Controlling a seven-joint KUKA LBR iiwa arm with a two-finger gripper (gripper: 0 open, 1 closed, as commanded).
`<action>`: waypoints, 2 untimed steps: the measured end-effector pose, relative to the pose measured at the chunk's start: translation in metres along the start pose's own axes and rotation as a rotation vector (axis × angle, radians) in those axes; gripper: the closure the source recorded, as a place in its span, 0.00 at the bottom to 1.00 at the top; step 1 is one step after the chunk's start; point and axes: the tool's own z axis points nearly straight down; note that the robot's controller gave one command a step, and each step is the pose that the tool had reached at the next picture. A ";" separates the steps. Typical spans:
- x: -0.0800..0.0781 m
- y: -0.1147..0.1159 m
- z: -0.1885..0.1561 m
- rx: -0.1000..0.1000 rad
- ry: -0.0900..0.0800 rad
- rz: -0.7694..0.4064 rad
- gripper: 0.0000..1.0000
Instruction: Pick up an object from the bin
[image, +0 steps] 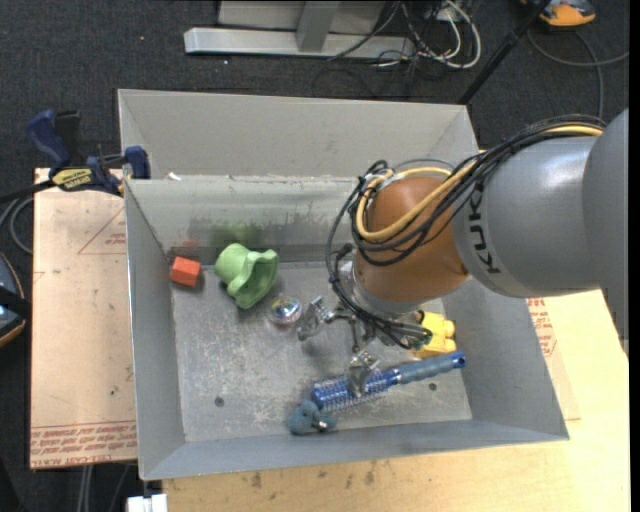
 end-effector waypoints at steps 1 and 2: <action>0.003 0.001 0.001 0.000 0.001 -0.102 0.00; 0.059 -0.008 0.011 -0.003 0.009 -0.209 0.00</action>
Offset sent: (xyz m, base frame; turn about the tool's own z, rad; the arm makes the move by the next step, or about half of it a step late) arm -0.0513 -0.0112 -0.0285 -0.3948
